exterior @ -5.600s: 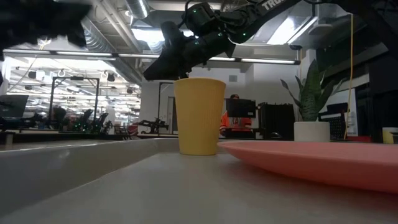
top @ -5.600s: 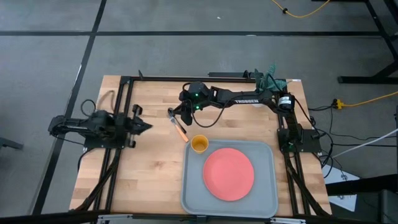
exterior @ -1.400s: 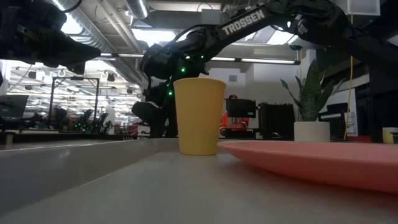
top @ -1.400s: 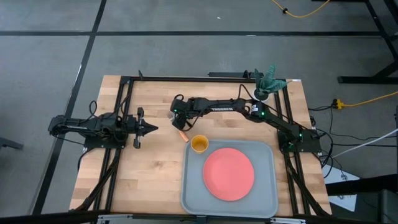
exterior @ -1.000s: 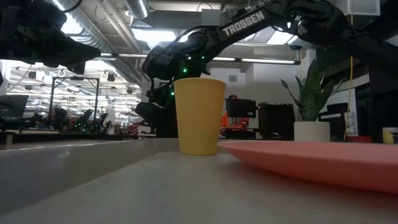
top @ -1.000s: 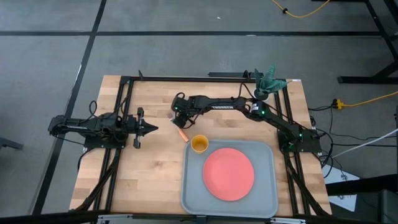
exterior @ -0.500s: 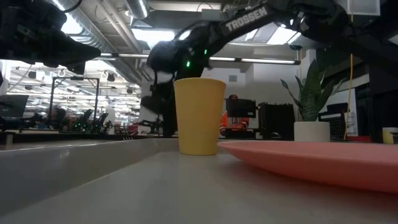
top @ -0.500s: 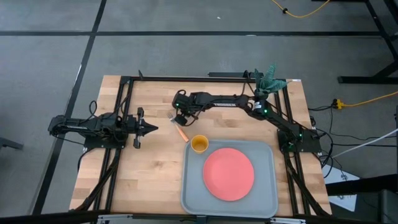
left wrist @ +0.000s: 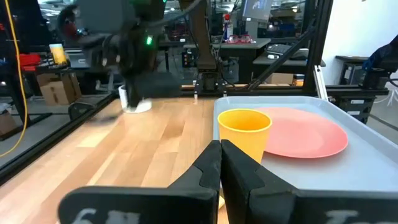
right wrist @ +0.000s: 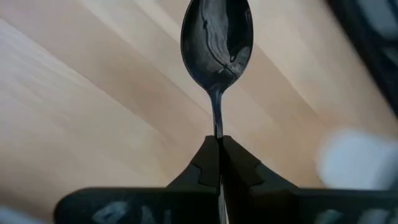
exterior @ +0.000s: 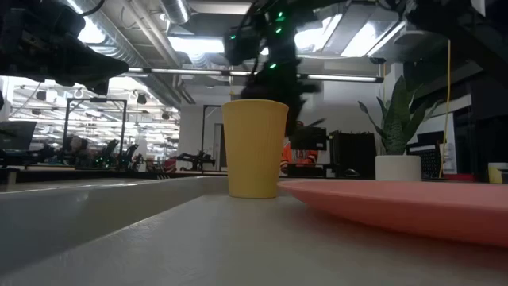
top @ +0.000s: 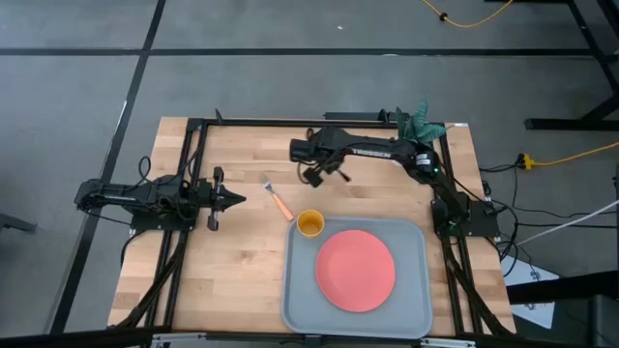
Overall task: Pick and place plate/cup/fork/spoon on tray
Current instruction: Put the black spoon on the light blue serving tray to the right of the pink plate
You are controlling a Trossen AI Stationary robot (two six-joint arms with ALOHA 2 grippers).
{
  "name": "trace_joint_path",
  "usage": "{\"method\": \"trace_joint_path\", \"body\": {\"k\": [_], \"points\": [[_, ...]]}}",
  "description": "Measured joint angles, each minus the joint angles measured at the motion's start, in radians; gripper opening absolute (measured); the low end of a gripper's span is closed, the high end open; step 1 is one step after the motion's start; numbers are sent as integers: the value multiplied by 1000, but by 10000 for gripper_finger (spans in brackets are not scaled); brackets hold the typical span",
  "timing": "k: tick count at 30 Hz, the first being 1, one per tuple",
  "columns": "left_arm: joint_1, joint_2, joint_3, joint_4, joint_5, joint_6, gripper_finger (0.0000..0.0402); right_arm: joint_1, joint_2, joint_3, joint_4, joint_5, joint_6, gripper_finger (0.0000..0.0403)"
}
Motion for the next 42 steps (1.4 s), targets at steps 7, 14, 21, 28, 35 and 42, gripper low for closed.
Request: {"method": "trace_joint_path", "body": {"k": [7, 14, 21, 28, 35, 42], "points": [[0, 0, 0, 0, 0, 0, 0, 142, -145, -78, -124, 6, 264, 2], [0, 0, 0, 0, 0, 0, 0, 313, -387, -437, -118, -8, 714, 2], [0, 0, 0, 0, 0, 0, 0, 517, -525, -777, 94, -142, 1117, 2], [0, 0, 0, 0, 0, 0, 0, 681, -531, -913, 160, -189, 1432, 2], [0, 0, 0, 0, 0, 0, 0, 861, -531, -944, 168, -254, 1729, 2], [0, 0, 0, 0, 0, 0, 0, 926, -531, -987, 219, -341, 1770, 2]]}}
